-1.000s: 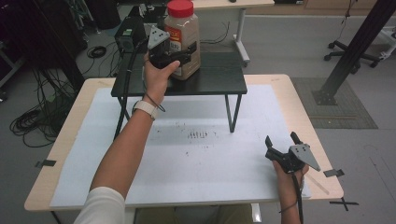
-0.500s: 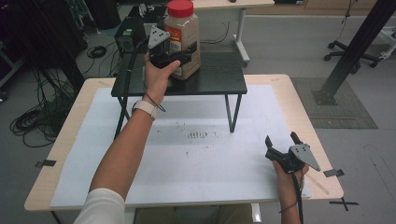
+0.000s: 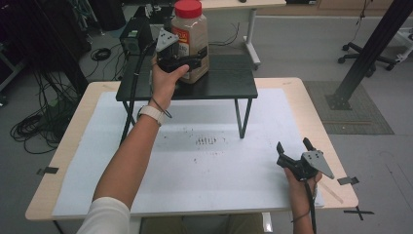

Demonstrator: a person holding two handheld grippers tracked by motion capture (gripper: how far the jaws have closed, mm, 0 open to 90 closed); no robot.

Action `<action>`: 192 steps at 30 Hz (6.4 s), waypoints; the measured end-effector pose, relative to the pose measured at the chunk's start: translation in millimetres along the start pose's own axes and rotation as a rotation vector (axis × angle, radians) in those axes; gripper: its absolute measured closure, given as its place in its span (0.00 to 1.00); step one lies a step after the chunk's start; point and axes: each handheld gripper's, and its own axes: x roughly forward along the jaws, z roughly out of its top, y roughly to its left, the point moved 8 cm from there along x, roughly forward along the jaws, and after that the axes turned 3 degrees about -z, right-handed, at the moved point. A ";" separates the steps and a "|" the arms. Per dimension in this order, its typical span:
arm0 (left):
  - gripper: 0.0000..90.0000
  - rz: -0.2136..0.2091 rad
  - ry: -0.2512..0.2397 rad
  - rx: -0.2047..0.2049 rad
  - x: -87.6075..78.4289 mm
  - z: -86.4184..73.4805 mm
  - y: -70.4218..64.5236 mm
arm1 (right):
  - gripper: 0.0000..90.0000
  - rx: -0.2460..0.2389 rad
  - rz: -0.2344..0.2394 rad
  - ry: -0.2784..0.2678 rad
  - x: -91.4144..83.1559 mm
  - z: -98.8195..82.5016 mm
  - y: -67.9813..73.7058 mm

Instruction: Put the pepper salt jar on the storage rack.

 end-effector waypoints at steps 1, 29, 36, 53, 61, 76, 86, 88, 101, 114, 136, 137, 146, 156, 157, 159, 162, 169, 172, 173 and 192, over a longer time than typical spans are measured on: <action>0.13 0.006 -0.001 0.007 -0.1 0.3 0.0 | 0.06 0.000 0.000 0.000 -0.1 0.0 0.0; 0.03 -0.006 -0.031 -0.005 -12.4 8.5 0.0 | 0.05 0.000 0.000 -0.004 -0.2 0.3 -0.1; 0.03 -0.006 -0.037 -0.005 -17.9 10.3 -0.4 | 0.05 0.001 0.000 -0.004 -0.2 0.3 0.0; 0.03 -0.022 -0.060 -0.010 -36.9 15.6 -5.1 | 0.05 0.000 0.000 -0.005 -0.3 0.3 0.0; 0.03 -0.022 -0.073 -0.026 -48.1 17.1 -5.9 | 0.05 0.001 -0.001 -0.006 -0.4 0.4 0.0; 0.03 -0.016 -0.083 -0.033 -71.3 20.9 -4.9 | 0.05 0.002 0.000 -0.007 -0.4 0.4 -0.1; 0.03 -0.033 -0.097 -0.048 -92.8 24.9 -5.7 | 0.05 0.001 -0.001 -0.006 -0.3 0.3 -0.1; 0.03 -0.036 -0.097 -0.051 -97.4 25.0 -5.9 | 0.05 0.001 -0.001 -0.006 -0.3 0.3 -0.1; 0.03 -0.054 -0.108 -0.059 -127.2 19.7 -6.4 | 0.05 0.003 0.000 -0.007 -0.6 0.3 -0.2; 0.03 -0.017 -0.120 -0.046 -161.6 5.7 6.1 | 0.05 0.001 -0.002 -0.005 -0.5 0.2 -0.2; 0.03 0.060 -0.147 -0.030 -216.4 -26.3 34.1 | 0.05 -0.001 -0.013 0.008 0.4 -0.4 -0.4; 0.03 0.064 -0.146 -0.027 -218.6 -28.5 35.3 | 0.05 -0.001 -0.014 0.009 0.4 -0.5 -0.4; 0.03 0.113 -0.152 -0.009 -240.5 -50.7 50.1 | 0.05 -0.001 -0.021 0.010 0.6 -0.4 -0.8; 0.03 0.186 -0.148 -0.016 -266.1 -83.5 66.4 | 0.05 0.001 -0.028 0.015 0.9 -0.7 -1.2; 0.03 0.195 -0.145 -0.010 -268.2 -87.6 68.0 | 0.05 0.001 -0.029 0.016 1.0 -0.8 -1.3; 0.03 0.210 -0.134 -0.003 -272.4 -95.6 71.1 | 0.05 0.001 -0.031 0.016 1.0 -0.8 -1.4; 0.03 0.227 -0.137 -0.009 -278.6 -106.5 74.5 | 0.05 0.000 -0.032 0.016 0.9 -0.8 -1.3; 0.03 0.267 -0.129 -0.018 -289.0 -130.0 81.6 | 0.05 -0.001 -0.034 0.016 0.9 -0.8 -1.4; 0.03 0.276 -0.123 -0.025 -290.9 -139.3 83.1 | 0.06 -0.002 -0.036 0.017 1.0 -0.9 -1.4; 0.03 0.278 -0.116 -0.025 -291.3 -143.0 83.5 | 0.05 -0.001 -0.037 0.017 0.9 -0.9 -1.5; 0.03 0.331 -0.003 -0.042 -291.8 -212.9 96.4 | 0.05 -0.004 -0.046 0.023 1.4 -1.1 -1.5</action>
